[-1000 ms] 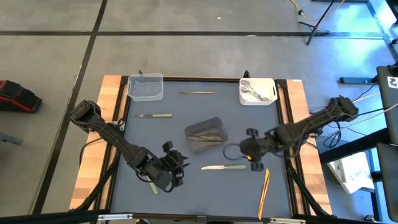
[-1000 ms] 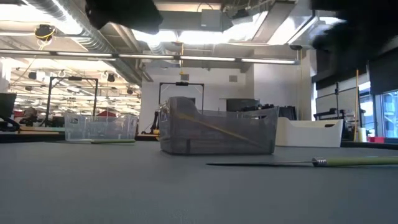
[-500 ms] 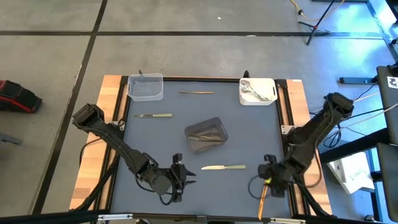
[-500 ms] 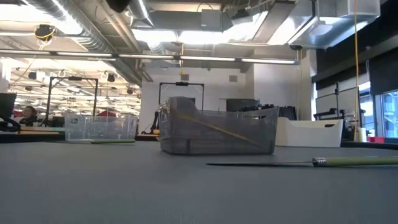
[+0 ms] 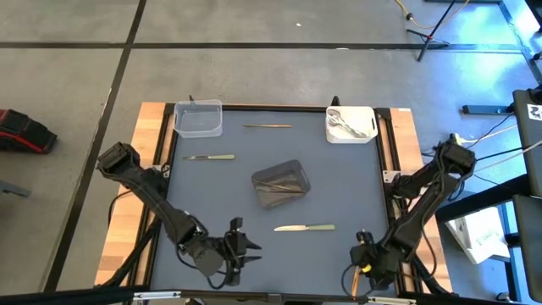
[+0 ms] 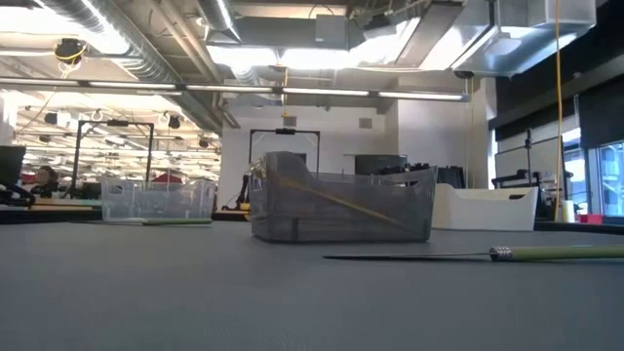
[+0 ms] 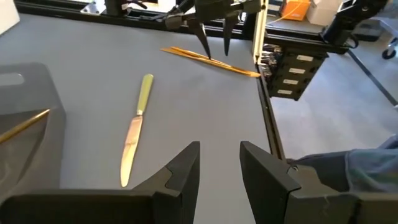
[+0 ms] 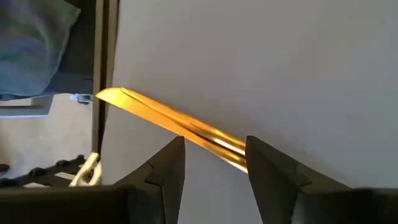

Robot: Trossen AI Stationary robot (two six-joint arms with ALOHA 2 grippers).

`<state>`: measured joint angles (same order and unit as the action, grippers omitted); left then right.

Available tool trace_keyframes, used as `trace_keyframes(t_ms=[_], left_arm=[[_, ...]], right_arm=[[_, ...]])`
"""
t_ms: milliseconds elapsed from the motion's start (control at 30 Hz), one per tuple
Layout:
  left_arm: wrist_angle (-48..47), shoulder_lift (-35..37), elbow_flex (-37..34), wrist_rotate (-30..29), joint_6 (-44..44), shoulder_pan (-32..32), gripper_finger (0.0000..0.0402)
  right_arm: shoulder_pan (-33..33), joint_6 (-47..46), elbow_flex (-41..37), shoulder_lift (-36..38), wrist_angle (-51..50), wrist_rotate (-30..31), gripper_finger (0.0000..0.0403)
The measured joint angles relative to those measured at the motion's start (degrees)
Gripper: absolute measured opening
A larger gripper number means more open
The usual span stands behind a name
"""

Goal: Sort silverware by color (type)
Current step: Put the gold table knife into the black bin

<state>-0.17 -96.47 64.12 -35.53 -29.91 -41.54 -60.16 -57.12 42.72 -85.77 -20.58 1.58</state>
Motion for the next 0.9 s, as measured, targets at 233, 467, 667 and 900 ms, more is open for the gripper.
trace_keyframes(t_ms=[233, 467, 667, 900], left_arm=[[-0.1, 0.0, 0.0, -2.5, -3.0, -0.3, 0.0109], [-0.1, 0.0, 0.0, -4.0, -2.5, -0.3, 0.0109], [-0.2, 0.0, 0.0, -4.1, -2.1, -0.3, 0.0109], [-0.2, 0.0, 0.0, -4.3, -2.6, -0.3, 0.0109]], right_arm=[[0.0, 1.9, 0.1, -5.2, 4.3, -0.5, 0.0154], [0.0, 4.3, 0.2, -6.1, 4.3, 0.5, 0.0154], [0.1, 6.8, 0.2, -6.4, 4.4, 5.8, 0.0154], [3.7, 8.6, 1.7, -6.5, 3.6, 9.3, 0.0154]])
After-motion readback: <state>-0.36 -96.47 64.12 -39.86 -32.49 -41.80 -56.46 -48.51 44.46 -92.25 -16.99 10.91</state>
